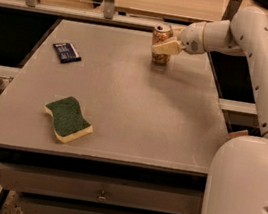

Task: Pick orange can

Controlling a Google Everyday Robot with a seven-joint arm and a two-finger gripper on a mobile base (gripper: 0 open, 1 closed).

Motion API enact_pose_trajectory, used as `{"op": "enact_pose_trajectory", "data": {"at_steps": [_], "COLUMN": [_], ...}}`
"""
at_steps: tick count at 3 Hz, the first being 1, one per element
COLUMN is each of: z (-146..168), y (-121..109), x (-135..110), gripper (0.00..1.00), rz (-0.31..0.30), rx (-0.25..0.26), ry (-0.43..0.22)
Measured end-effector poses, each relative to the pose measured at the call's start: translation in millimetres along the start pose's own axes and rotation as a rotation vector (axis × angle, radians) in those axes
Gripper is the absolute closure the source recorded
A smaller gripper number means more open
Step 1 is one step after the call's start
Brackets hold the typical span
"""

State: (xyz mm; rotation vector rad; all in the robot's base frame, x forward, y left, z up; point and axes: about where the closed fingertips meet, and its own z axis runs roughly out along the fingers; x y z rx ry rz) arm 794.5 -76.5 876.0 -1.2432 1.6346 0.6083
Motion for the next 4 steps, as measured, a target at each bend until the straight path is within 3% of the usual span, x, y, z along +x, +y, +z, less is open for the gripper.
{"op": "enact_pose_trajectory", "data": {"at_steps": [1,2,3,4], "z": [-6,-25,-52,-52], "y": [18,36,52,53], "x": [-18,-45,-69,-69], "gripper": [0.88,1.00,1.00,1.00], "rz": [-0.032,-0.066,-0.083,-0.083], "rx": [-0.062,-0.118,-0.161,-0.162], "ry": [0.004,-0.041,-0.135,-0.135]}}
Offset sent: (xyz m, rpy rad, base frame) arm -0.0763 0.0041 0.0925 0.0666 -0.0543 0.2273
